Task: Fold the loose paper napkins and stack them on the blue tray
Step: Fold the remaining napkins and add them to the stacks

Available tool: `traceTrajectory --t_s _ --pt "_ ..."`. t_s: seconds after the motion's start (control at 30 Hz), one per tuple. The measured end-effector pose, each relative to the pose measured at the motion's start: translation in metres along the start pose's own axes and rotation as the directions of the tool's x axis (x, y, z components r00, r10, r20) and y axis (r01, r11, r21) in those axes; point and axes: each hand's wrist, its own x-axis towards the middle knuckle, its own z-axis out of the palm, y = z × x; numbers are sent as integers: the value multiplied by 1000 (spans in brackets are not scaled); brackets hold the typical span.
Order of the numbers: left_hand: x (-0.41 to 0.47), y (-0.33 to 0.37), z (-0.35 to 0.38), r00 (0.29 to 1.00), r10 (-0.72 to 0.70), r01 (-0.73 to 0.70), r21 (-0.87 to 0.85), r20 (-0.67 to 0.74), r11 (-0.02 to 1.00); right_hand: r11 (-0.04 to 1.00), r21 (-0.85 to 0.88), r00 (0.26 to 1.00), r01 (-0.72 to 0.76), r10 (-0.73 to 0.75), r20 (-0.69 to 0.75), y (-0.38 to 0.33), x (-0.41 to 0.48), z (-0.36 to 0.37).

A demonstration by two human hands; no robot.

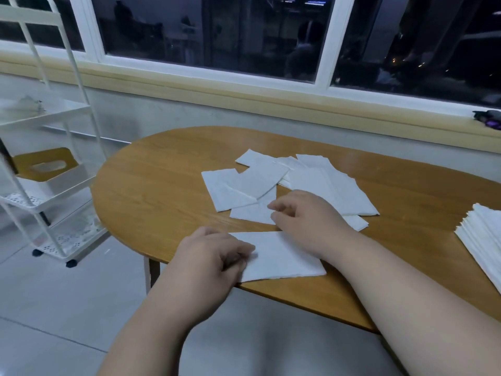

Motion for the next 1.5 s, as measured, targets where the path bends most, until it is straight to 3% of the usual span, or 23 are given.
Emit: traceTrajectory --t_s 0.17,0.23,0.47,0.6,0.87,0.97,1.17,1.33,1.4,1.5 --pt "2 -4 -4 999 -47 46 44 14 998 971 -237 997 16 2 77 5 10 11" --pt "3 -3 -6 997 -66 64 43 39 997 952 -306 1000 -18 24 15 10 5 7" --pt "4 4 -11 992 -56 55 9 113 998 942 -265 963 -207 149 -223 26 -15 6" --pt "3 5 -12 992 -44 43 6 122 999 887 -344 940 -309 230 -254 26 -15 8" --pt "6 10 -3 990 -8 9 -8 140 1000 956 -1 915 -294 281 -289 29 -15 6" --pt "7 9 -2 991 1 1 -19 137 1000 940 196 869 -278 333 -365 29 -17 -1" --pt "8 13 0 988 27 -24 -23 150 999 906 407 808 -116 324 -492 29 -21 -10" --pt "9 21 5 982 56 -56 -3 178 998 818 575 692 -15 423 -585 33 -39 -32" --pt "10 22 7 981 59 -59 -5 185 998 824 565 709 -49 427 -561 35 -46 -37" --pt "10 24 10 981 61 -61 -8 184 998 902 429 804 -52 293 -518 30 -58 -38"
